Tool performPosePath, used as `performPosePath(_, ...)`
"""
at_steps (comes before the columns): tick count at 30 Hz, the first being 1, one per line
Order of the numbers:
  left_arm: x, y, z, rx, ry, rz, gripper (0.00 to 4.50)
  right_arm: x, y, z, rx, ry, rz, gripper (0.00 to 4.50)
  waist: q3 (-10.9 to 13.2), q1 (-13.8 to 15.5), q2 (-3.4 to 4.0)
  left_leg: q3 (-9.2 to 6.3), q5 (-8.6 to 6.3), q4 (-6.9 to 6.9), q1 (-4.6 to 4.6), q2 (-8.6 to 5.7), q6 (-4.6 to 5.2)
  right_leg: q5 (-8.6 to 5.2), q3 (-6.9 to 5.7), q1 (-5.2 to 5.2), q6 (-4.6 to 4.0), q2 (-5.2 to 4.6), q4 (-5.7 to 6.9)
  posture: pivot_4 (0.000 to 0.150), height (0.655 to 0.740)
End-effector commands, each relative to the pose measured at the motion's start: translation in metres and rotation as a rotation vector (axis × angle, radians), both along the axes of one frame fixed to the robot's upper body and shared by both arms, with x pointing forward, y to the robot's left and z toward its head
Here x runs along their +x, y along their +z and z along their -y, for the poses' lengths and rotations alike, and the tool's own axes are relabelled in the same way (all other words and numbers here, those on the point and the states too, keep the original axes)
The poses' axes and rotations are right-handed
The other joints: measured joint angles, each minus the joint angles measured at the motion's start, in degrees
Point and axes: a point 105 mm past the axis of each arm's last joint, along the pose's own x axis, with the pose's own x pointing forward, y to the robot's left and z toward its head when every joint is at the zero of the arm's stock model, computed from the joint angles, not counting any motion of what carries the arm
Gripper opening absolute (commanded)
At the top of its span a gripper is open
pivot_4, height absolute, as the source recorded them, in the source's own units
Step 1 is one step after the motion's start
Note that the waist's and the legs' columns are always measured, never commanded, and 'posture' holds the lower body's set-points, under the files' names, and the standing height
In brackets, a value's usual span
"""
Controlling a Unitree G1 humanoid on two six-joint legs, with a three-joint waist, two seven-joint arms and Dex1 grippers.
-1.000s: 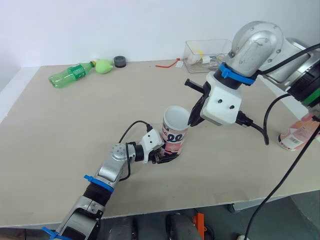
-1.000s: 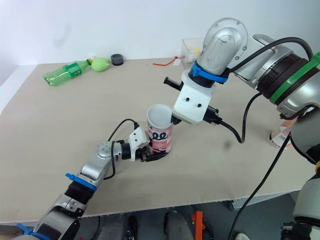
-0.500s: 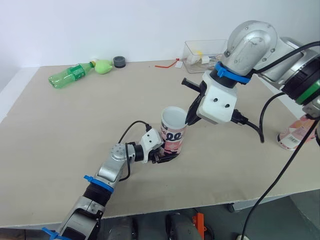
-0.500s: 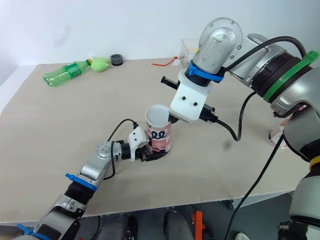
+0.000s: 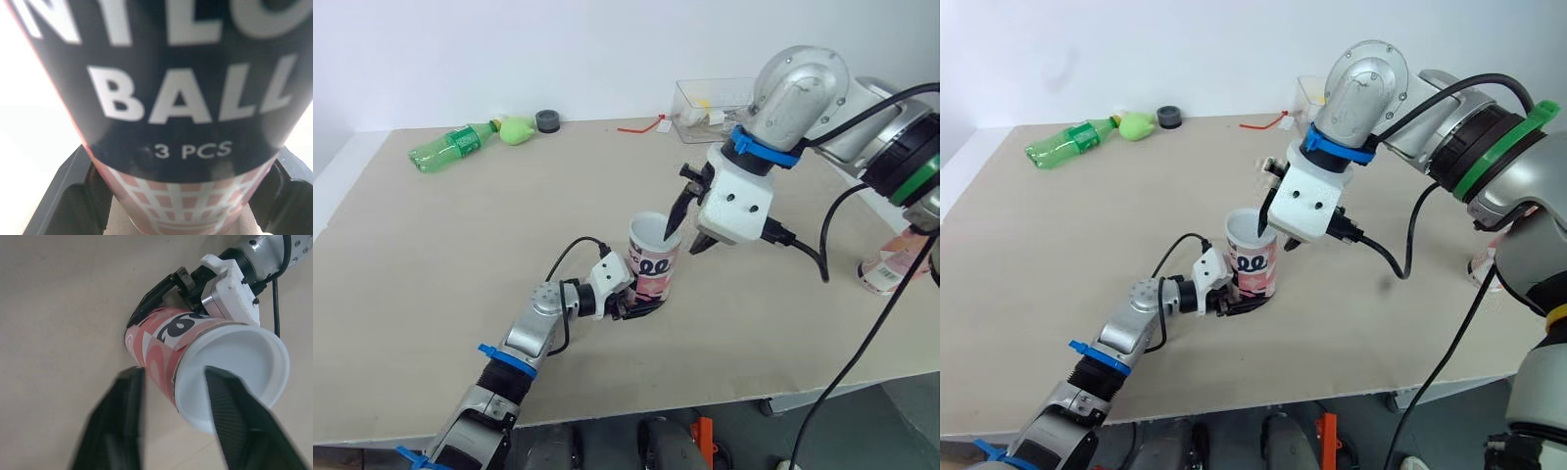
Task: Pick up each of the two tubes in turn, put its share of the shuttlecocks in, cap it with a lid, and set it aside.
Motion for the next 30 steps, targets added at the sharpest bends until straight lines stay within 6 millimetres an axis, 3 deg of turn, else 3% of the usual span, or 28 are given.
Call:
performPosePath(1, -0.005, -0.003, 0.003, 0.005, -0.019, -0.014, 3.01, -0.004, 0.014, 0.004, 0.005, -0.025, 0.009, 2.44, 0.0, 0.0, 0.0, 0.0, 0.0, 0.0, 0.0, 0.0, 0.0, 0.0, -0.01, 0.0, 0.0, -0.01, 0.0, 0.15, 0.74)
performPosePath(2, -0.005, -0.004, 0.003, 0.007, -0.019, -0.014, 3.01, -0.005, 0.015, 0.0, 0.026, 0.013, 0.018, 2.69, 0.0, 0.0, 0.0, 0.0, 0.0, 0.0, -0.01, 0.0, 0.0, 0.0, -0.01, -0.01, 0.0, -0.02, 0.0, 0.15, 0.74)
performPosePath(10, -0.005, -0.004, 0.003, 0.008, -0.025, -0.017, 3.01, -0.014, 0.039, 0.002, 0.157, -0.099, -0.053, 2.69, 0.0, 0.0, 0.0, -0.04, 0.0, -0.01, -0.01, 0.0, 0.0, -0.02, -0.04, 0.0, -0.03, -0.02, 0.0, 0.15, 0.74)
performPosePath(14, -0.004, -0.003, 0.002, 0.018, -0.031, -0.005, 3.01, -0.014, 0.067, -0.006, 0.448, -0.26, -0.296, 2.69, 0.0, 0.1, -0.02, -0.08, 0.0, -0.01, 0.0, 0.01, 0.0, -0.03, -0.03, 0.02, -0.05, -0.03, -0.01, 0.15, 0.74)
performPosePath(16, -0.003, 0.0, 0.001, 0.02, -0.031, 0.005, 3.01, -0.007, 0.07, -0.003, 0.532, -0.356, -0.405, 2.69, 0.0, 0.1, -0.04, -0.13, 0.0, 0.0, 0.0, 0.02, 0.0, -0.02, -0.02, 0.06, -0.08, -0.06, -0.02, 0.15, 0.74)
performPosePath(18, -0.002, 0.002, 0.0, 0.02, -0.03, 0.013, 3.01, 0.0, 0.064, 0.0, 0.583, -0.45, -0.49, 2.16, 0.0, 0.2, -0.08, -0.18, 0.0, 0.01, 0.0, 0.02, -0.01, 0.0, -0.03, 0.1, -0.11, -0.1, -0.02, 0.15, 0.74)
performPosePath(22, 0.0, 0.003, -0.003, 0.026, -0.026, 0.016, 3.01, 0.013, 0.052, 0.007, 0.681, -0.618, -0.592, 0.35, 0.0, 0.2, -0.08, -0.21, 0.0, 0.02, -0.06, 0.0, -0.01, 0.0, -0.05, 0.08, -0.12, -0.14, -0.02, 0.15, 0.74)
performPosePath(23, -0.001, 0.002, -0.004, 0.028, -0.024, 0.015, 3.01, 0.015, 0.049, 0.008, 0.695, -0.64, -0.596, 0.11, 0.0, 0.2, -0.08, -0.2, 0.0, 0.02, -0.08, -0.01, -0.01, 0.02, -0.04, 0.04, -0.09, -0.14, -0.02, 0.15, 0.74)
performPosePath(30, -0.003, -0.002, -0.007, 0.036, -0.022, 0.002, 3.01, 0.015, 0.036, -0.008, 0.746, -0.663, -0.614, 0.11, 0.0, 0.0, -0.06, -0.26, 0.0, -0.04, -0.08, 0.09, -0.01, 0.1, -0.23, 0.01, 0.05, 0.13, 0.01, 0.15, 0.74)
